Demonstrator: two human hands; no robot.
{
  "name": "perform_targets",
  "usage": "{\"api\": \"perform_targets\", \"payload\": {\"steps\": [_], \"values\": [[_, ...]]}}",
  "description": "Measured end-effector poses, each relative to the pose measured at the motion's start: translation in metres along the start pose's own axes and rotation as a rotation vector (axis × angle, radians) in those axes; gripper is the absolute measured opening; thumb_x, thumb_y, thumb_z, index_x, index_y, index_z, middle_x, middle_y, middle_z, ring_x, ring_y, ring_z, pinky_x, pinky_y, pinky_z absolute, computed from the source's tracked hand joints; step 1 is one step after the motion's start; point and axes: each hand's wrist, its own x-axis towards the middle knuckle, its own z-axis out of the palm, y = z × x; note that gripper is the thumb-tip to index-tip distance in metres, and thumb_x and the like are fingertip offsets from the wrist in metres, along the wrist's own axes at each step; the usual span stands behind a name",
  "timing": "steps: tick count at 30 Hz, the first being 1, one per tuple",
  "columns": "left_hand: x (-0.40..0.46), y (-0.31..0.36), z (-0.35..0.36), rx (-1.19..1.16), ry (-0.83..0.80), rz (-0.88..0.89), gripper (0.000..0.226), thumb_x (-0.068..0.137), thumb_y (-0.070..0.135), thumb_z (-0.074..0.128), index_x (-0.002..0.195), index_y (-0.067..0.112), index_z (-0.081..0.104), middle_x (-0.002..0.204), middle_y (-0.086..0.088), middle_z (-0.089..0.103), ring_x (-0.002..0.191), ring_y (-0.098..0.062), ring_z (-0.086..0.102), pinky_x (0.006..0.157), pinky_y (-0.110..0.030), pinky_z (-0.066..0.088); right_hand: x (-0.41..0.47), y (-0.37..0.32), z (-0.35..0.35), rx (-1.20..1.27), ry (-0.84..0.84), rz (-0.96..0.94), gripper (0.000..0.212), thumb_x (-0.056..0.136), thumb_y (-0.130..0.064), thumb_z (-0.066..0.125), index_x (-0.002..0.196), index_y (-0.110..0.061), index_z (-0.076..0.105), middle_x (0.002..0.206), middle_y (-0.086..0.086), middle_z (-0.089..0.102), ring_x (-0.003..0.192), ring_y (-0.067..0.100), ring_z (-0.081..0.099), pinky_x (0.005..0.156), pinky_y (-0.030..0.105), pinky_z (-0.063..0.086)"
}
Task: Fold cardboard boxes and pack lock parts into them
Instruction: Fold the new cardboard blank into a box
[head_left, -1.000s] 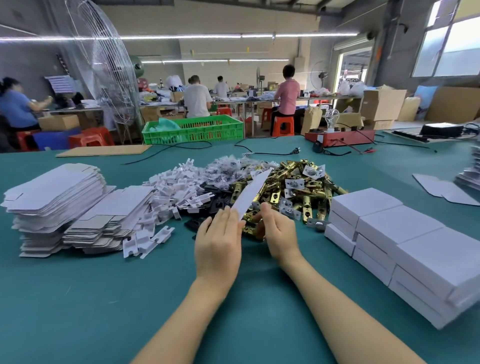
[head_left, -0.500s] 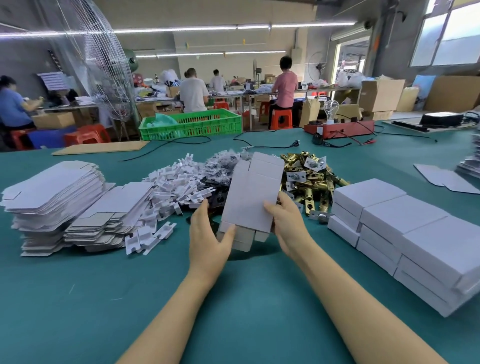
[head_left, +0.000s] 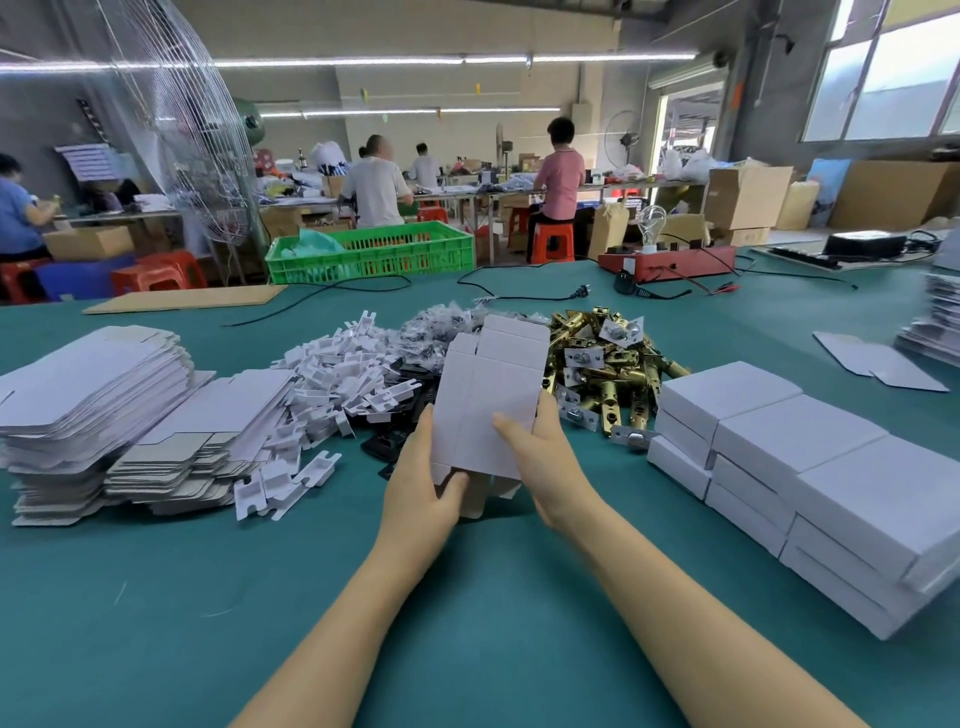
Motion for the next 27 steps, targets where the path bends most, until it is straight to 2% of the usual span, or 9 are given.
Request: {"api": "perform_targets", "payload": {"steps": [3, 5, 7, 9, 12, 17, 21, 24, 27], "values": [[0.0, -0.003, 0.0, 0.078, -0.006, -0.01, 0.073, 0.095, 0.011, 0.057, 0.156, 0.021, 0.019, 0.154, 0.005, 0.039, 0.135, -0.017, 0.044, 0.104, -0.037, 0.042, -0.001, -0.003, 0.0, -0.045, 0.008, -0.001, 0.038, 0.096, -0.023, 0.055, 0.129, -0.025, 0.036, 0.122, -0.003, 0.057, 0.108, 0.02, 0.059, 0.058, 0.029, 0.052], [-0.001, -0.006, 0.002, 0.131, -0.016, 0.007, 0.073, 0.097, 0.016, 0.056, 0.157, 0.022, 0.014, 0.155, 0.006, 0.037, 0.133, -0.017, 0.046, 0.095, -0.031, 0.043, -0.001, -0.004, -0.001, -0.087, 0.009, -0.006, 0.04, 0.096, -0.025, 0.055, 0.13, -0.027, 0.034, 0.123, -0.003, 0.056, 0.11, 0.021, 0.058, 0.063, 0.034, 0.053], [-0.001, -0.007, 0.005, 0.177, -0.018, 0.016, 0.075, 0.098, 0.019, 0.054, 0.157, 0.021, 0.009, 0.155, 0.006, 0.035, 0.132, -0.017, 0.045, 0.085, -0.024, 0.037, -0.002, -0.005, -0.002, -0.126, 0.008, -0.022, 0.043, 0.096, -0.026, 0.055, 0.132, -0.025, 0.031, 0.127, -0.004, 0.054, 0.114, 0.019, 0.056, 0.083, 0.041, 0.054], [-0.001, -0.009, 0.007, 0.205, -0.022, 0.023, 0.075, 0.098, 0.02, 0.053, 0.157, 0.019, 0.006, 0.158, 0.004, 0.031, 0.136, -0.018, 0.041, 0.084, -0.019, 0.032, -0.002, -0.006, -0.002, -0.153, 0.013, -0.031, 0.05, 0.095, -0.026, 0.057, 0.135, -0.022, 0.028, 0.13, -0.004, 0.052, 0.117, 0.017, 0.053, 0.097, 0.04, 0.048], [-0.002, -0.008, 0.009, 0.226, -0.05, 0.052, 0.075, 0.099, 0.021, 0.052, 0.156, 0.017, 0.003, 0.158, 0.003, 0.029, 0.137, -0.018, 0.039, 0.086, -0.019, 0.032, -0.002, -0.006, -0.002, -0.177, 0.027, -0.025, 0.056, 0.093, -0.03, 0.059, 0.136, -0.02, 0.026, 0.13, -0.003, 0.05, 0.116, 0.017, 0.053, 0.099, 0.038, 0.047], [-0.003, -0.002, 0.009, 0.212, -0.094, 0.097, 0.075, 0.101, 0.026, 0.048, 0.156, 0.018, -0.003, 0.16, 0.006, 0.022, 0.141, -0.016, 0.034, 0.098, -0.025, 0.036, -0.002, -0.006, -0.001, -0.134, 0.035, -0.002, 0.049, 0.091, -0.036, 0.062, 0.123, -0.026, 0.027, 0.123, -0.005, 0.052, 0.11, 0.013, 0.055, 0.09, 0.032, 0.05], [-0.004, 0.006, 0.006, 0.186, -0.106, 0.12, 0.077, 0.098, 0.023, 0.055, 0.157, 0.017, 0.006, 0.155, 0.003, 0.034, 0.134, -0.017, 0.043, 0.099, -0.036, 0.042, -0.003, -0.008, 0.0, -0.137, 0.056, -0.003, 0.052, 0.089, -0.038, 0.064, 0.122, -0.024, 0.027, 0.122, -0.005, 0.053, 0.109, 0.013, 0.056, 0.094, 0.036, 0.051], [-0.009, 0.016, 0.007, 0.127, -0.064, 0.159, 0.073, 0.092, 0.024, 0.064, 0.152, 0.02, 0.023, 0.141, 0.006, 0.049, 0.121, -0.013, 0.052, 0.091, -0.026, 0.044, -0.003, -0.011, 0.001, -0.149, 0.093, -0.018, 0.056, 0.087, -0.041, 0.066, 0.122, -0.021, 0.028, 0.123, -0.003, 0.053, 0.109, 0.014, 0.057, 0.093, 0.035, 0.051], [-0.011, 0.022, 0.009, 0.086, 0.052, 0.194, 0.06, 0.084, 0.028, 0.075, 0.135, 0.02, 0.044, 0.12, 0.007, 0.059, 0.104, -0.013, 0.057, 0.078, -0.02, 0.044, -0.007, -0.011, 0.005, -0.175, 0.098, -0.054, 0.064, 0.08, -0.046, 0.072, 0.119, -0.023, 0.027, 0.12, -0.005, 0.053, 0.107, 0.012, 0.057, 0.087, 0.03, 0.052]]}}
